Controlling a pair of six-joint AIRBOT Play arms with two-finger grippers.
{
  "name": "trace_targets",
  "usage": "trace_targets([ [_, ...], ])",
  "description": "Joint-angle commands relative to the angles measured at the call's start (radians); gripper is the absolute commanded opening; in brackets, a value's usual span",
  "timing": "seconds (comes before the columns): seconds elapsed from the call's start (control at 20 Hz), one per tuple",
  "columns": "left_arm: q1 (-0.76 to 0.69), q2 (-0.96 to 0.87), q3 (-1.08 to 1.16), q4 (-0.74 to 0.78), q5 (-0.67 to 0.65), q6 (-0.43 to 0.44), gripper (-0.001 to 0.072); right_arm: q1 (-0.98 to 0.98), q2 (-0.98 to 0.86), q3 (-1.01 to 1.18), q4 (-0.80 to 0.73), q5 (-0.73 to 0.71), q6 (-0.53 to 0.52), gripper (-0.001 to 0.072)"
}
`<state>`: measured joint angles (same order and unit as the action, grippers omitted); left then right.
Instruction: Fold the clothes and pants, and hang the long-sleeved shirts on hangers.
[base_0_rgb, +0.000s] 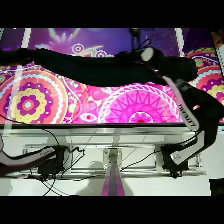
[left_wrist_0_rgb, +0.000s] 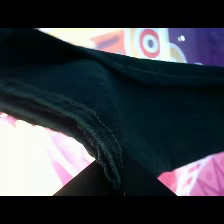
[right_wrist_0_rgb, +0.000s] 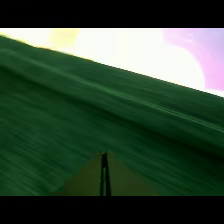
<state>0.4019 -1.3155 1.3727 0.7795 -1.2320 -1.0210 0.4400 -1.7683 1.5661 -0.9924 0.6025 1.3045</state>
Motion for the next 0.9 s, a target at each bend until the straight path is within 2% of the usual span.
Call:
trace_targets([
  [0.0,-0.05,0.14,0.004,-0.017,-0.079,0.008,0.003,0.164,-0.082,0.147,0.002,0.021,0.082,0.0024],
  [0.2,-0.076,0.219,0.004,-0.138,-0.066,0.019,0.003,0.325,-0.161,0.276,0.009,0.038,0.163,0.0023],
  [0.35,-0.076,0.218,0.003,-0.121,-0.021,0.042,0.0029,0.417,-0.162,0.28,0.088,0.081,0.18,0.0024],
  [0.45,-0.076,0.199,0.003,-0.123,-0.017,0.042,0.0029,0.445,-0.162,0.281,0.073,0.118,0.179,0.0024],
  [0.65,-0.108,0.134,0.002,-0.138,-0.018,0.041,0.003,0.371,-0.142,0.281,-0.062,0.137,0.179,0.0025],
  [0.85,-0.278,0.035,0.002,-0.195,-0.017,0.041,0.0029,0.159,-0.075,0.281,-0.163,0.22,0.179,0.0025],
])
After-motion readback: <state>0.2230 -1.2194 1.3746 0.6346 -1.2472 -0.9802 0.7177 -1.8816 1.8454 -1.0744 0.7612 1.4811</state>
